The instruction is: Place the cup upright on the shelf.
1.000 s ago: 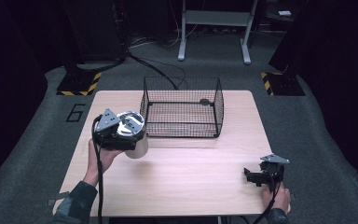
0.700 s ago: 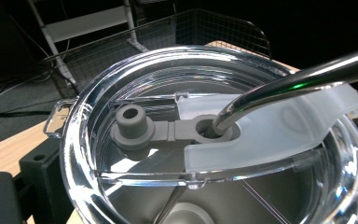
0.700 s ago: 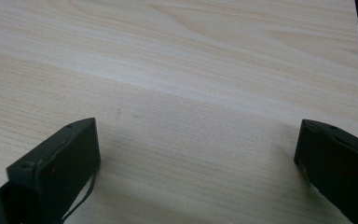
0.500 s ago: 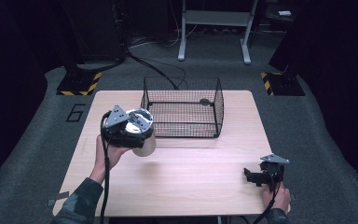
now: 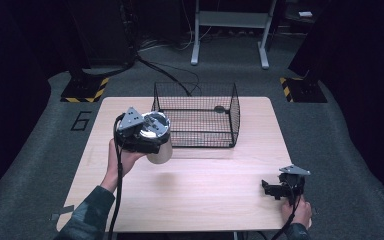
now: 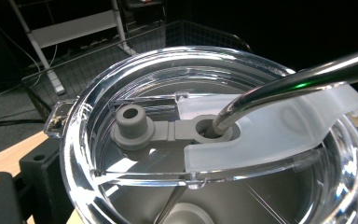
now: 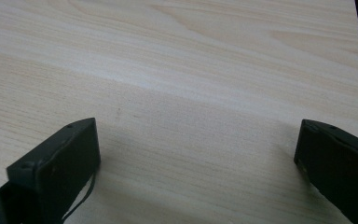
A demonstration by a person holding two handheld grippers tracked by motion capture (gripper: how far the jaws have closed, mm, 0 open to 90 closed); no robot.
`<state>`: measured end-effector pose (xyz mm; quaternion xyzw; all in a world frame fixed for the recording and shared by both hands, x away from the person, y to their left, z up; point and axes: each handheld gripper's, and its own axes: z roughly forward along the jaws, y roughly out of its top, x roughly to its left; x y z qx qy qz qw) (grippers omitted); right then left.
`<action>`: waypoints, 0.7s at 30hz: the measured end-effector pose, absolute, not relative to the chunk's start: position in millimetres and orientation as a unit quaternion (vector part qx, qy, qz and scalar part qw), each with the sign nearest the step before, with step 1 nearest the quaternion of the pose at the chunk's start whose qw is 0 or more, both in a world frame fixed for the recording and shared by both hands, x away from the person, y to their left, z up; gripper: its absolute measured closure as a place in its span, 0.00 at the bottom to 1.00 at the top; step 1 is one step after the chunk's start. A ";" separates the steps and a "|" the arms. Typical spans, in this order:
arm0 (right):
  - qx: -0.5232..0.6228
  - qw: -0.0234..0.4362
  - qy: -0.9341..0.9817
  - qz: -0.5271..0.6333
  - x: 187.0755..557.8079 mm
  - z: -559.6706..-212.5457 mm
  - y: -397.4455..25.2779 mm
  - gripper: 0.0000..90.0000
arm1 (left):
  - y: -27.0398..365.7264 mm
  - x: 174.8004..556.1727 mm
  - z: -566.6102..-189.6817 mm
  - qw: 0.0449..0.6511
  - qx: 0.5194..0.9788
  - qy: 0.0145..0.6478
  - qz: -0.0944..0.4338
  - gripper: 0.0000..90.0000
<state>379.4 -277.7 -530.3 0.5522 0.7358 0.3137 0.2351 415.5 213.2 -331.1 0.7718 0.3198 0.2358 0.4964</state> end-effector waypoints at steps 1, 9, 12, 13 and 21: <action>0.552 0.235 0.736 0.314 379.4 -530.3 -277.7 0.00 | 212.3 416.7 -329.6 0.496 0.773 0.316 0.238 0.04; 0.552 0.235 0.736 0.314 379.4 -530.3 -277.7 0.00 | 202.2 424.5 -322.3 0.500 0.772 0.313 0.236 0.04; 0.552 0.235 0.736 0.314 379.4 -530.3 -277.7 0.00 | 199.3 427.8 -319.8 0.497 0.777 0.308 0.234 0.04; 0.552 0.235 0.736 0.314 379.4 -530.3 -277.7 0.00 | 197.4 428.4 -319.7 0.499 0.774 0.309 0.237 0.04; 0.552 0.235 0.736 0.314 379.4 -530.3 -277.7 0.00 | 189.5 435.5 -311.3 0.501 0.776 0.303 0.236 0.04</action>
